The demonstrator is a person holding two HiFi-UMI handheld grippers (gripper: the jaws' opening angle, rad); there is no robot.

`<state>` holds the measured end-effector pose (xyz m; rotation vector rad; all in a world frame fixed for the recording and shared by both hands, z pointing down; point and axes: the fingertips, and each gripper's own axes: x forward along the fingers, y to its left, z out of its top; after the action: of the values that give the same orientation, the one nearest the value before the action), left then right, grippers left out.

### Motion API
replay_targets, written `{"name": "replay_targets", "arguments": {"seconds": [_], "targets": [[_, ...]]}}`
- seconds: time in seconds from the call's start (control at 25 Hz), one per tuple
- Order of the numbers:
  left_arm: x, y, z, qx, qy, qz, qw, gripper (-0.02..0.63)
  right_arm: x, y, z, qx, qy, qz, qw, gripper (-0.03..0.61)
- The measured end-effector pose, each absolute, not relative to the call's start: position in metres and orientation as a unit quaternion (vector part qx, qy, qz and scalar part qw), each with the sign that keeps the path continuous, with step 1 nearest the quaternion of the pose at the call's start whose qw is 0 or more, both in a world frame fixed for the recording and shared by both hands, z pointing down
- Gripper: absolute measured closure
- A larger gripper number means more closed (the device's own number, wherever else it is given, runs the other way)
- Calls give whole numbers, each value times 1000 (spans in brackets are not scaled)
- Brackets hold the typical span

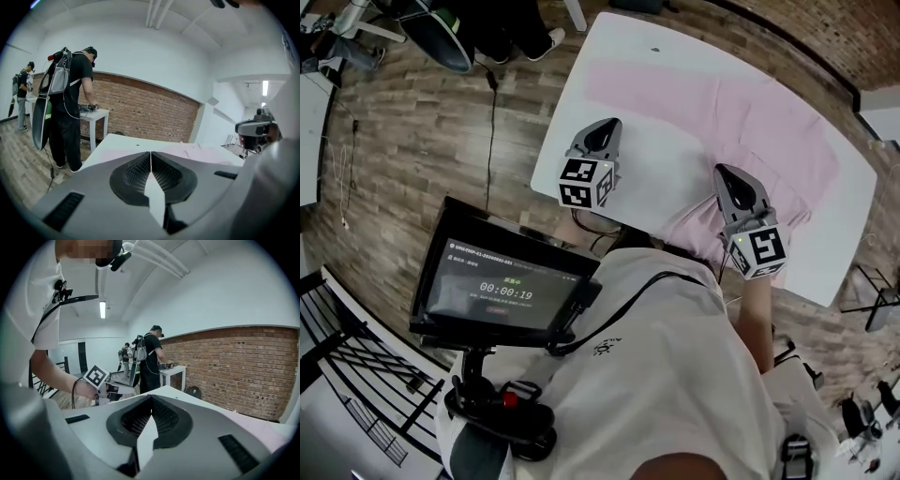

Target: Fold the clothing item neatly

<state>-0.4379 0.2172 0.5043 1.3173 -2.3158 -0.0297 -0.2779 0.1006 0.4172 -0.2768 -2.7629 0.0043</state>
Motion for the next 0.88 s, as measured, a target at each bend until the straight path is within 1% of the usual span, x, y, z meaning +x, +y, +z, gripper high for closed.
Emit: {"name": "replay_targets", "arguments": {"seconds": [0.16, 0.36, 0.4, 0.52, 0.6, 0.72, 0.88], "targets": [[-472, 233, 527, 460, -851, -3, 252, 611, -294, 120, 419, -118, -974, -6, 193, 574], [-489, 245, 556, 434, -858, 20, 274, 609, -294, 133, 416, -127, -972, -11, 199, 574], [-492, 249, 563, 428, -859, 25, 280, 598, -293, 135, 416, -127, -971, -12, 200, 574], [-501, 256, 581, 405, -864, 35, 298, 530, -291, 137, 417, -121, -971, -9, 204, 574], [-509, 259, 589, 387, -869, 36, 306, 501, -288, 137, 418, -115, -971, -9, 208, 574], [-519, 262, 599, 368, -873, 30, 319, 477, -283, 140, 417, -116, -970, -15, 213, 574], [-529, 262, 613, 358, -871, 23, 336, 476, -282, 135, 419, -111, -969, -17, 222, 574]]}}
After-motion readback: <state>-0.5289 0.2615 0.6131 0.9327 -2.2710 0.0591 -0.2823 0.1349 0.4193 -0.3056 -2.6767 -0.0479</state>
